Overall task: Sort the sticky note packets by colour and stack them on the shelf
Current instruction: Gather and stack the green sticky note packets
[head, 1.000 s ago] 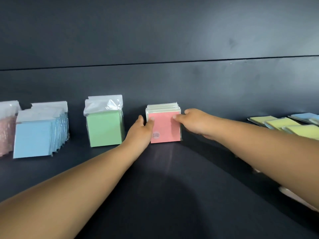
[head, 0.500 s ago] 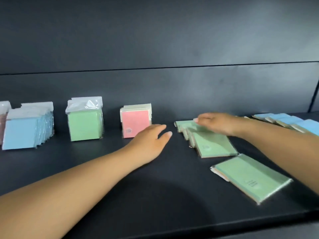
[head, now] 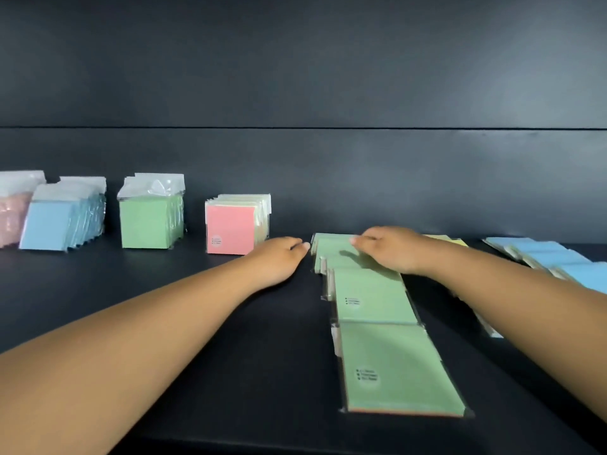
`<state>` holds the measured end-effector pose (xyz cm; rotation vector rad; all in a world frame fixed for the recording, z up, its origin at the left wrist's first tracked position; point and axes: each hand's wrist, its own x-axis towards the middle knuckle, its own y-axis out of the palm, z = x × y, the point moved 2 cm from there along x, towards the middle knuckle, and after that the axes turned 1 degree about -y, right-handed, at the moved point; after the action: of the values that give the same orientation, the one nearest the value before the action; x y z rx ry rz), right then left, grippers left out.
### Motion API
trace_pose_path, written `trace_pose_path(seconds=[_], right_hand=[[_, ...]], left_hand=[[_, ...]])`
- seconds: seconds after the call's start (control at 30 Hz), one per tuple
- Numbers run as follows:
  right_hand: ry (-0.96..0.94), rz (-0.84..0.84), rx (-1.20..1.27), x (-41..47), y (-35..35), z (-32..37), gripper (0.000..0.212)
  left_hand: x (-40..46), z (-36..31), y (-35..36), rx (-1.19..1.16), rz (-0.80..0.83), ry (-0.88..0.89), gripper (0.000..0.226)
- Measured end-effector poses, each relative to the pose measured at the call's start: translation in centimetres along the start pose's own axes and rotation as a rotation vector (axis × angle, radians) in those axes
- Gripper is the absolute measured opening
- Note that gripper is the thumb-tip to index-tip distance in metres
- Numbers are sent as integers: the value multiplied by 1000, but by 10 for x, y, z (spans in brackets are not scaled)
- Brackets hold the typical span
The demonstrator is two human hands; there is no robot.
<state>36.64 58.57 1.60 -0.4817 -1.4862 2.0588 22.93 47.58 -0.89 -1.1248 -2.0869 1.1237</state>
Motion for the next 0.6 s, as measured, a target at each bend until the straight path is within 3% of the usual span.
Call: trace_pose_path(seconds=[0.17, 0.3, 0.47, 0.6], right_hand=[[204, -20, 153, 42, -2, -6, 58], [234, -9, 345, 75, 7, -5, 56], [335, -179, 721, 92, 19, -9, 47], [273, -232, 1164, 96, 10, -12, 8]], left_hand=[[33, -6, 9, 69, 7, -19, 48], [47, -8, 20, 142, 90, 1, 56], [55, 0, 20, -132, 59, -41, 55], [52, 5, 14, -449, -41, -58, 50]])
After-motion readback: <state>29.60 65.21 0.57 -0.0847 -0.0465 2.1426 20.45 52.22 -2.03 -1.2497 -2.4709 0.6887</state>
